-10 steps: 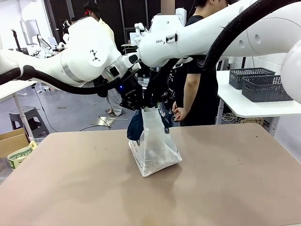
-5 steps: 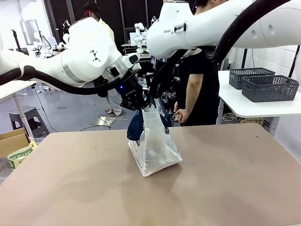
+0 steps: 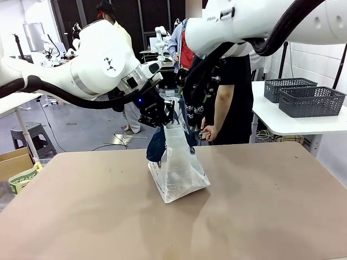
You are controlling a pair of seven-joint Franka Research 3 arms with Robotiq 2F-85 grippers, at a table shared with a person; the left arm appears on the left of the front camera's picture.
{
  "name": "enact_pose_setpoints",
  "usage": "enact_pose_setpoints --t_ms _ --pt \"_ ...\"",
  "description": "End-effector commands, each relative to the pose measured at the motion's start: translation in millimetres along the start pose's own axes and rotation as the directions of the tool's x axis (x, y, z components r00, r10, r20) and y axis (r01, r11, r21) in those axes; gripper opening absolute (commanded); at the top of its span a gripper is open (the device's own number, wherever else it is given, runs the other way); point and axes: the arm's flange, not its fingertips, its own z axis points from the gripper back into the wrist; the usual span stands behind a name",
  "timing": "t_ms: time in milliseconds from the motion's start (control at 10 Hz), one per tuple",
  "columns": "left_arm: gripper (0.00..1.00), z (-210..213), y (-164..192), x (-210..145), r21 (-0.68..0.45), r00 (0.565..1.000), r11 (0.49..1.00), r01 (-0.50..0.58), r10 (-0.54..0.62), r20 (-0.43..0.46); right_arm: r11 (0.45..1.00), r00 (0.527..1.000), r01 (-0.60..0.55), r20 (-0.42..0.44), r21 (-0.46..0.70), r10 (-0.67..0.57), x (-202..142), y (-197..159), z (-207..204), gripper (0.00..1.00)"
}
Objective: Transfer purchased items from the store into the shopping bag.
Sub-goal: Move the Reusable shopping bag to the right side of the table.
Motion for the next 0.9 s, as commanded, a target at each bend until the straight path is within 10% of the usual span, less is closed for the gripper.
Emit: enact_pose_setpoints --t_ms 0,400,800 --pt "0.0 1.9 0.2 0.2 -0.012 1.0 1.0 -0.012 0.012 0.0 0.986 0.994 -0.08 -0.055 0.147 0.089 -12.6 -34.3 14.4 1.0" --pt "0.0 1.9 0.2 0.2 -0.012 1.0 1.0 -0.012 0.012 0.0 0.816 0.827 -0.526 -0.082 0.239 0.556 -27.4 -75.6 36.5 1.0" --pt "0.0 1.9 0.2 0.2 -0.012 1.0 1.0 -0.012 0.012 0.0 0.706 0.744 -0.659 0.093 0.26 0.661 -45.2 -134.4 45.6 1.0"
